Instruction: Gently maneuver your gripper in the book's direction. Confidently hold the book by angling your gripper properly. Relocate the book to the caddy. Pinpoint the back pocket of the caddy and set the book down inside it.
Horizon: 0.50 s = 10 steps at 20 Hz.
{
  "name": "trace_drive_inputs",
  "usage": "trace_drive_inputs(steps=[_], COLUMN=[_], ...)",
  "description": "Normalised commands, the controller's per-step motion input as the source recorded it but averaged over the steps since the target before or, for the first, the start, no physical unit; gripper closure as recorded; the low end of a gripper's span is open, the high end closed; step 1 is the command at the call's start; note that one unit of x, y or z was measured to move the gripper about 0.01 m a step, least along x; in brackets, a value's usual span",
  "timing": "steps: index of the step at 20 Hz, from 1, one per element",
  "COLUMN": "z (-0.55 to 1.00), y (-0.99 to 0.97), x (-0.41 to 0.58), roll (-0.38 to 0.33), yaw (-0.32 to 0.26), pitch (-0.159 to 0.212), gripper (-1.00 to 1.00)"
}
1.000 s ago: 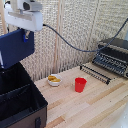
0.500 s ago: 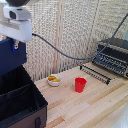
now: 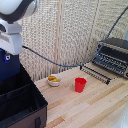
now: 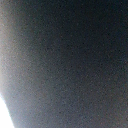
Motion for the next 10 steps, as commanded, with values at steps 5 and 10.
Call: trace_drive_inputs(steps=[5, 10], z=[0.15, 0.05], y=[-0.01, 0.0], x=[0.467, 0.19], roll=[0.0, 0.0], yaw=[-0.043, 0.009], pitch=[0.106, 0.071], gripper=[1.0, -1.0])
